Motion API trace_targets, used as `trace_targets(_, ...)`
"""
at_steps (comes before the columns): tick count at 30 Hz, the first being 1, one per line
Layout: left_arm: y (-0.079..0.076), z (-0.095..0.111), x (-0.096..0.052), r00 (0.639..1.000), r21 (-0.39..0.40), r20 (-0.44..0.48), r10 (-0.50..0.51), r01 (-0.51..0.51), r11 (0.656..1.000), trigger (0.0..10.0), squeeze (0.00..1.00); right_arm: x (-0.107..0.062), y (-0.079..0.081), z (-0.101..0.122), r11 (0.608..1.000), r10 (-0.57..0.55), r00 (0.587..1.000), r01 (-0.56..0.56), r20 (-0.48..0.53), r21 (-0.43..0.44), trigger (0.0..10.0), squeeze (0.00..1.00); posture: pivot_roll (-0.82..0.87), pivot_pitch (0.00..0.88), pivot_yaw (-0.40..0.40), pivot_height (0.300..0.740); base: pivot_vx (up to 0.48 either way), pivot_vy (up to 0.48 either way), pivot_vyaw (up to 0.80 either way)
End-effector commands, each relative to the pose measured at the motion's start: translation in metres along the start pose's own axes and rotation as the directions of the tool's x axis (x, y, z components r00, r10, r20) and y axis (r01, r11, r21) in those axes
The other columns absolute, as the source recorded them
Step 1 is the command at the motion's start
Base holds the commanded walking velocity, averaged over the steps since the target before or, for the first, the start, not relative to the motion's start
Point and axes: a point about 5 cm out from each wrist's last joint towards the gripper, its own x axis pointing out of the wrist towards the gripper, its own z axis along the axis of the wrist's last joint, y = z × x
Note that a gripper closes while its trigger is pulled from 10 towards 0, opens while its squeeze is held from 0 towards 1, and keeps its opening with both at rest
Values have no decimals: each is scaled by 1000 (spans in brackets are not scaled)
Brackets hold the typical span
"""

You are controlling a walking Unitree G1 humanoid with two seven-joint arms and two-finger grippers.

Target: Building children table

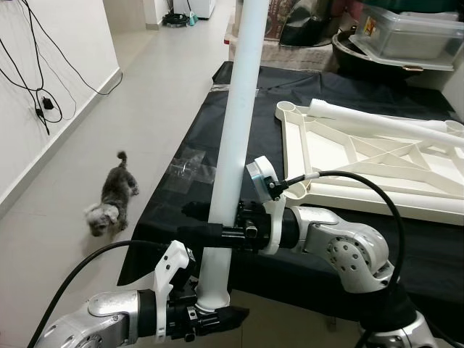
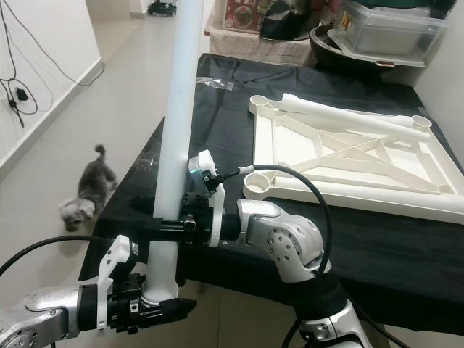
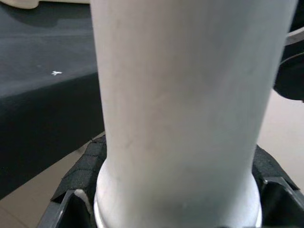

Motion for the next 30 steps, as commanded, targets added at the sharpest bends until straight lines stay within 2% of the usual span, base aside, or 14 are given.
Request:
trace_targets(1, -2, -4, -1, 1000, -15, -22, -6, 6, 1000, 10000, 0, 4, 7, 0, 998, 56, 998, -56, -7, -5, 0, 0, 84, 111, -54, 740, 0, 0, 0)
trace_targets(9, -2, -6, -1, 1000, -30, -30, 2, -3, 1000, 10000, 0, 2, 9, -3, 998, 64, 998, -64, -20, 5, 0, 0, 81, 108, -55, 740, 0, 0, 0)
trace_targets(14, -1, -10, 1, 998, -58, -48, 40, -43, 997, 10000, 0, 2, 9, -2, 998, 58, 998, -58, -10, 5, 0, 0, 82, 107, -56, 740, 0, 0, 0)
trace_targets(15, -1, -10, 2, 998, -64, -37, 46, -49, 997, 10000, 1000, 2, 8, -1, 998, 56, 998, -56, -7, 5, 0, 0, 81, 108, -56, 740, 0, 0, 0)
trace_targets(22, -2, -7, 3, 998, -69, 0, 61, -61, 996, 10000, 1000, -1, 6, 2, 999, 41, 999, -41, 2, 1, 0, 0, 83, 113, -56, 740, 0, 0, 0)
trace_targets(25, 3, -2, 4, 988, 49, 1, 157, -157, 986, 10000, 1000, -6, -1, 8, 999, -10, 1000, 10, 15, -35, 0, 0, 87, 110, -52, 740, 0, 0, 0)
trace_targets(26, 5, 1, 5, 980, 83, 19, 198, -198, 977, 10000, 0, -10, -6, 12, 998, -44, 999, 46, 30, -47, 0, 0, 88, 110, -52, 740, 0, 0, 0)
trace_targets(28, 10, 8, 6, 962, 104, 74, 262, -268, 958, 10000, 0, -17, -15, 20, 991, -111, 992, 115, 67, -71, 0, 0, 90, 110, -54, 740, 0, 0, 0)
trace_targets(29, 10, 8, 6, 962, 104, 74, 262, -268, 958, 10000, 0, -17, -15, 20, 991, -111, 992, 115, 67, -71, 0, 0, 90, 110, -54, 740, 0, 0, 0)
trace_targets(30, 14, 12, 6, 940, 101, 118, 321, -333, 938, 10000, 0, -22, -23, 27, 978, -182, 978, 190, 101, -85, 0, 0, 90, 110, -54, 740, 0, 0, 0)
